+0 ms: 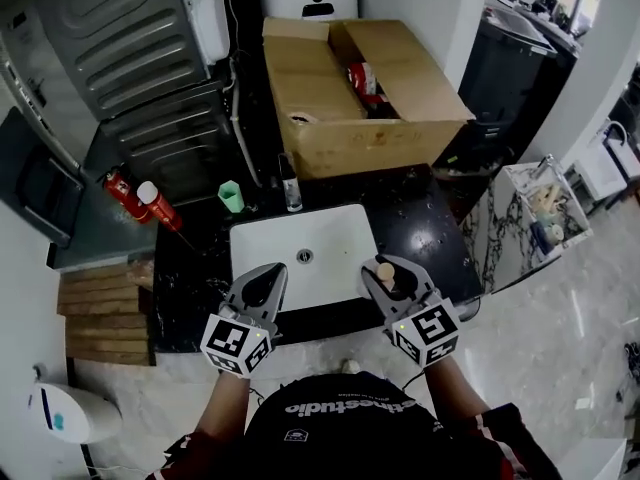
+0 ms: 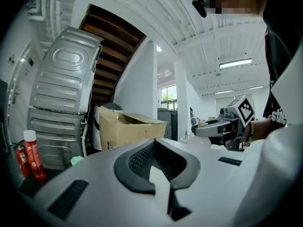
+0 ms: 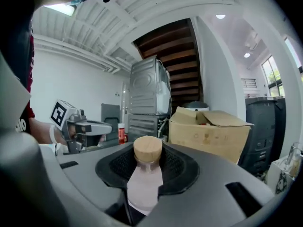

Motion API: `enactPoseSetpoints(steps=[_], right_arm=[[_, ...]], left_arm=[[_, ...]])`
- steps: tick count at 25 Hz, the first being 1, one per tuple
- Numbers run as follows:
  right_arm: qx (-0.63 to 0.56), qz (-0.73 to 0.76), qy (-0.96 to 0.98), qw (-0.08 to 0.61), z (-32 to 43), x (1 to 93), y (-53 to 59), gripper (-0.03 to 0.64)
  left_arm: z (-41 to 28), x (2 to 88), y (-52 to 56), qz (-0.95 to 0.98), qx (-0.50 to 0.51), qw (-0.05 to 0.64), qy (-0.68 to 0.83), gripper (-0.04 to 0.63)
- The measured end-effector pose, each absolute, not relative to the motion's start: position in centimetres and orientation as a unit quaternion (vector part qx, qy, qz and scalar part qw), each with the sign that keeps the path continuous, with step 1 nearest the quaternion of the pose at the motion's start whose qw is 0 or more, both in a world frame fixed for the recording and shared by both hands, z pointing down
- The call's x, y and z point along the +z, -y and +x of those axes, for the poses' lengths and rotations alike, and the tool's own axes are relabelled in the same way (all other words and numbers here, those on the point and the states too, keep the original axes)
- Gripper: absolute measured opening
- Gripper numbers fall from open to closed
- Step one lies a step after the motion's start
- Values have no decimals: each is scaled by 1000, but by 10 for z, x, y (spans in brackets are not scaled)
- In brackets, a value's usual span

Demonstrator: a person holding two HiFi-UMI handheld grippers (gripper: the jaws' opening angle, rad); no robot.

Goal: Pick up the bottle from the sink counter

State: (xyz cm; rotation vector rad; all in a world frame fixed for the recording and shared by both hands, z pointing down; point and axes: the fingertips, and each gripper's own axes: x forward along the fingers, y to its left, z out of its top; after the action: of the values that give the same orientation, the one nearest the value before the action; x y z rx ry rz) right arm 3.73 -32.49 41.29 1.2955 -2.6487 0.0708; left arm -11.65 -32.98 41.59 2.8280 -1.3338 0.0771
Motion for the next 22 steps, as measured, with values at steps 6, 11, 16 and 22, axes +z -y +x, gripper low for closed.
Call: enactPoseSetpoints(steps=[6, 11, 16, 22], right_arm=[[15, 405, 909, 95, 1, 398, 315, 152], [5, 405, 909, 96, -5, 393, 312, 152], [5, 408, 908, 94, -4, 389, 311, 152], [1, 410, 908, 90, -4, 387, 309, 152]], left_arm=[[-150, 403, 326, 892, 13, -2, 452, 15], [-159, 401, 325, 890, 9, -3, 456, 15], [-157, 402, 327, 893, 9, -4, 450, 15], [-154, 403, 328, 896, 8, -4, 443, 15]])
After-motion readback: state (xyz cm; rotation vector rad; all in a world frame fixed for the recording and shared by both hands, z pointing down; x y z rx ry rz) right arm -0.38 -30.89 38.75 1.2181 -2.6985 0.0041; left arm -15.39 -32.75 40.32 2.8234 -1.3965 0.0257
